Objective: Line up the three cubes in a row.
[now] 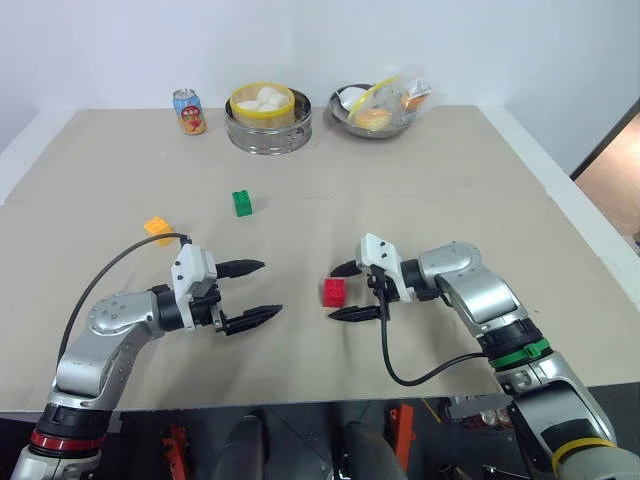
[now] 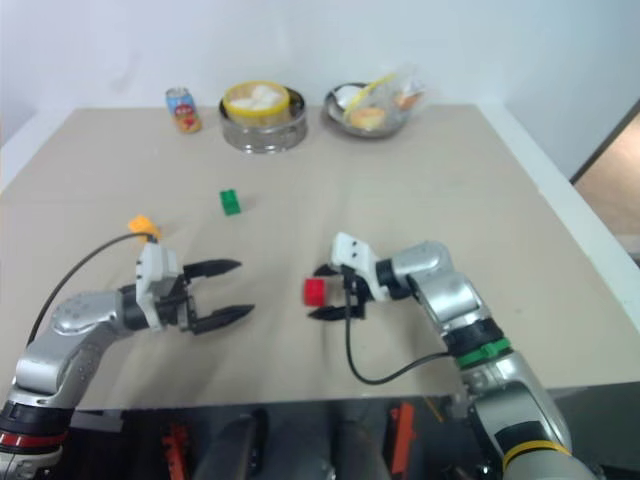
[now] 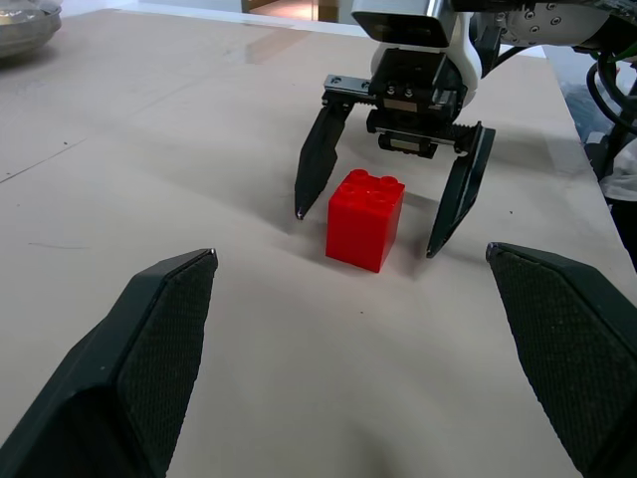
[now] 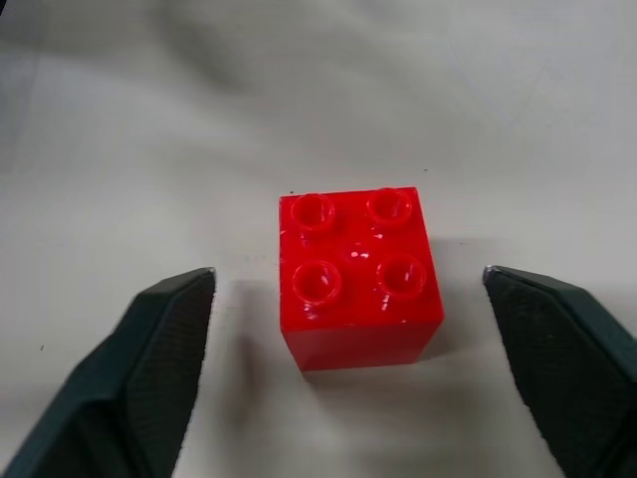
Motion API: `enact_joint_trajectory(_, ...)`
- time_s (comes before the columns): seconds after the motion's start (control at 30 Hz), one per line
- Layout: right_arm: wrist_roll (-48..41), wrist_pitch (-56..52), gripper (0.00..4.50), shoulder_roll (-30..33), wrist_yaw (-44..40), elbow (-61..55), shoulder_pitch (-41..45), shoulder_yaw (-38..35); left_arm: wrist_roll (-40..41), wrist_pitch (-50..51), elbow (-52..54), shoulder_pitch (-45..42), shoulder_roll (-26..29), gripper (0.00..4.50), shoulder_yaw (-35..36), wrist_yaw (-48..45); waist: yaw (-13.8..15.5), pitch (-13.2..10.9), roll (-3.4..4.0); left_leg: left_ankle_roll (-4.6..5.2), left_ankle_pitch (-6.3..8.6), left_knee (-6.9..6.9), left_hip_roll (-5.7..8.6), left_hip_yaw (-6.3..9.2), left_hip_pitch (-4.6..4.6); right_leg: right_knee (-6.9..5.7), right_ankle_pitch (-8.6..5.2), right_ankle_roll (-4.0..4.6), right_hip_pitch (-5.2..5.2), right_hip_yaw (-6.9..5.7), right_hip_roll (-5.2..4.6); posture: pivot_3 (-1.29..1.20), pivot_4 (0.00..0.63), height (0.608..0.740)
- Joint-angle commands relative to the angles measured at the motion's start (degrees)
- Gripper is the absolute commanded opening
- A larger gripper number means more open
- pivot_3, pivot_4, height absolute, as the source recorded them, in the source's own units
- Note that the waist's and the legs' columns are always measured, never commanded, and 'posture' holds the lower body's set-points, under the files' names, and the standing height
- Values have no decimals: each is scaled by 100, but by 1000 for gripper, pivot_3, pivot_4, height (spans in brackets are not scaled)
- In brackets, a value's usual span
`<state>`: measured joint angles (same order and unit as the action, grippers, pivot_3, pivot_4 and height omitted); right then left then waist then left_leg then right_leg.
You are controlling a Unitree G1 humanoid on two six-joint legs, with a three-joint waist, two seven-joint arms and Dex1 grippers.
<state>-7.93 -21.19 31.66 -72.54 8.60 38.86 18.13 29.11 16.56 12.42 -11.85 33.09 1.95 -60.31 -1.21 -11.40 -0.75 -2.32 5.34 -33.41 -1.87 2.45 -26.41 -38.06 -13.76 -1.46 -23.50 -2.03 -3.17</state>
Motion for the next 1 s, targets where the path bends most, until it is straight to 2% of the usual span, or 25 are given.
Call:
enact_joint_trajectory(0.03,-204,-152,4452,103,47,-554,67,-258,28,-25,38,-137,42,4500,55,28,1,0,0,0,0,0,0,0,0,0,0,0,0,0,0,0,150,740)
enact_joint_trajectory(0.3,-1043,-1179,4452,-158,685,-1486,199,-930,84,78,-312,-492,-218,4500,413,792,5,0,-1,0,0,-1,0,0,0,0,1,-1,1,0,-1,0,150,740)
enact_joint_trajectory(0.43,-1491,-1683,4452,-473,1125,-1892,116,-1166,-272,-110,-457,-552,-408,4500,412,1349,6,0,-1,0,0,0,-1,3,0,0,2,-4,2,-1,2,0,150,740)
enact_joint_trajectory(0.67,-1259,-1205,4452,-854,1953,-2044,-146,-1047,-893,-224,-818,-865,-949,4500,546,2806,9,0,-2,2,-1,-5,1,3,0,0,7,-11,6,1,4,0,150,740)
enact_joint_trajectory(0.9,-1153,-897,4452,-970,2199,-1909,-207,-958,-1813,-74,-1397,-1370,-1493,4500,430,4389,15,1,-4,5,-3,-11,6,2,0,0,14,-23,12,5,3,0,150,740)
enact_joint_trajectory(1.0,-1149,-844,4452,-932,2183,-1853,-205,-968,-2079,-135,-1588,-1489,-1621,4500,366,4710,15,1,-4,5,-4,-11,7,4,0,0,32,-53,12,6,6,0,150,740)
